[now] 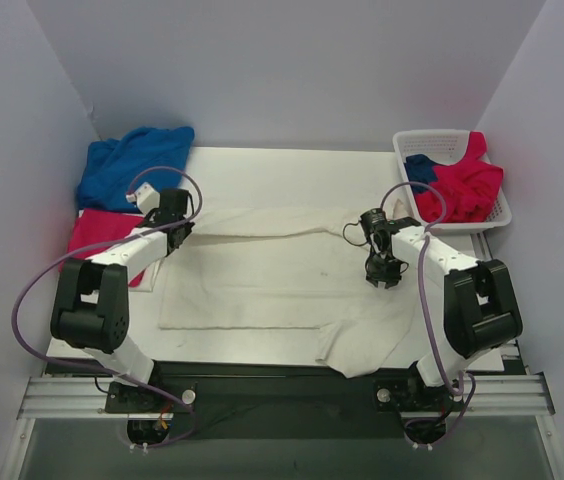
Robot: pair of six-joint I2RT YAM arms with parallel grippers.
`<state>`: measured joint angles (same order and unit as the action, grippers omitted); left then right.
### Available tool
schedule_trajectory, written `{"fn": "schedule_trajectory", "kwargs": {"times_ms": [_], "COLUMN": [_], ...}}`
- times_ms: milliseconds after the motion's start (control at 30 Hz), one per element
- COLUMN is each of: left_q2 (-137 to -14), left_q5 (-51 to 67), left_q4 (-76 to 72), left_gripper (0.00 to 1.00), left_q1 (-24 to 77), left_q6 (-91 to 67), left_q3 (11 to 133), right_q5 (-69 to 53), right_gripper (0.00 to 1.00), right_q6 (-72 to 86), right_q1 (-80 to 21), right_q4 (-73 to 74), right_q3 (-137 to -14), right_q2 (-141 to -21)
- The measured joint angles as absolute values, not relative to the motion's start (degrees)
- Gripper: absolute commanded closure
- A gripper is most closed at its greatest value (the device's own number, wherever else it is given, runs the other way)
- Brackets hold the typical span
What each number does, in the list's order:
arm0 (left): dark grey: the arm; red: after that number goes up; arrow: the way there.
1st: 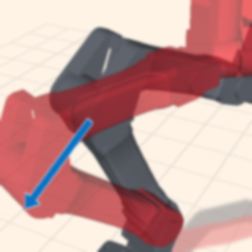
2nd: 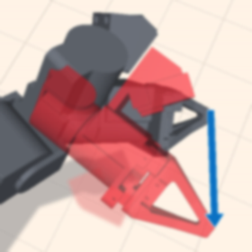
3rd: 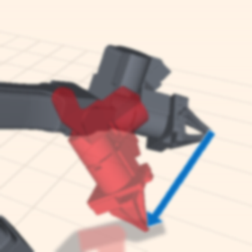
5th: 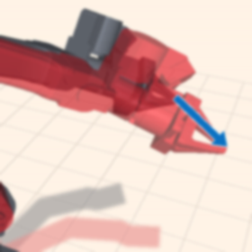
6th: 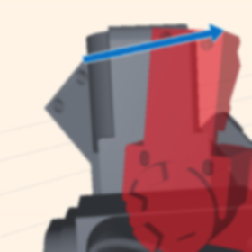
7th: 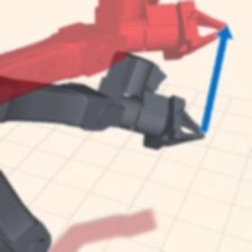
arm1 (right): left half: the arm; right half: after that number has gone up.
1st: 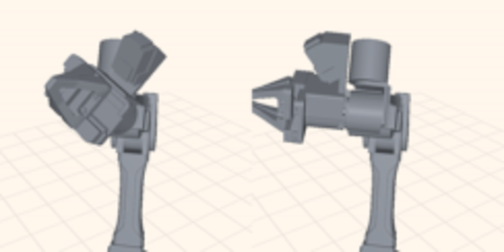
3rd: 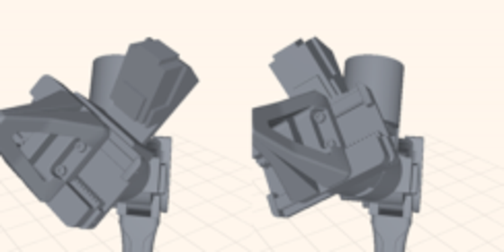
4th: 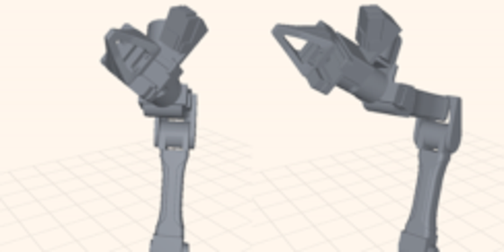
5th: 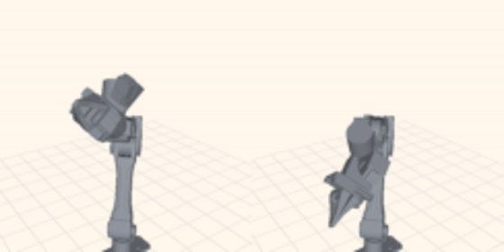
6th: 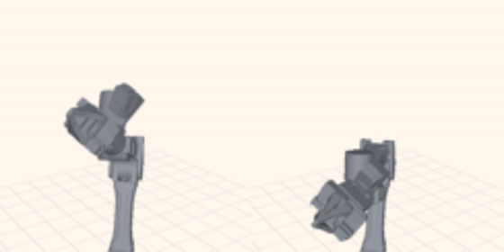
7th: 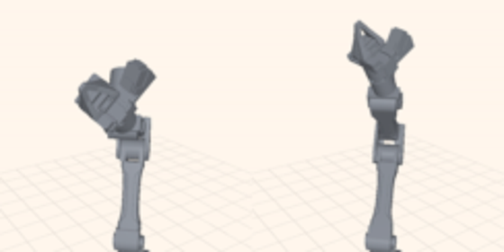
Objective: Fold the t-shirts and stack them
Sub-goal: Fold the flattened tshirt in 1/3 of the way
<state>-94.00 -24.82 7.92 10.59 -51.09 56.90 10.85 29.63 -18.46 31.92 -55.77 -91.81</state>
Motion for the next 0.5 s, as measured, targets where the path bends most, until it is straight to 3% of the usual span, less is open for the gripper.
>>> {"fn": "schedule_trajectory", "kwargs": {"times_ms": [167,267,300,333,400,500], "left_q2": [-92.5,-92.2,-92.1,-92.1,-92.1,-92.1], "left_q5": [-33.9,-37.8,-38.5,-39.0,-39.4,-39.4], "left_q4": [15.7,18.5,18.8,19.2,19.7,19.7], "left_gripper": [0.87,0.70,0.50,0.45,0.34,0.31], "left_q1": [11.9,11.8,11.7,11.7,11.6,11.6], "left_q6": [-57.4,-59.4,-59.5,-59.3,-59.6,-59.6], "left_q3": [53.0,52.8,52.9,53.0,53.6,54.5], "right_q5": [11.0,11.0,11.0,11.0,11.1,11.2], "right_gripper": [0.74,0.74,0.74,0.74,0.74,0.74], "right_q6": [29.6,29.6,29.6,29.6,29.6,29.6], "right_q1": [-18.5,-18.5,-18.5,-18.5,-18.5,-18.5], "right_q4": [31.9,31.9,31.9,31.9,31.9,31.9], "right_q3": [-55.8,-55.8,-55.8,-55.8,-55.8,-55.8], "right_q2": [-90.6,-89.7,-89.3,-88.9,-88.1,-87.5]}}
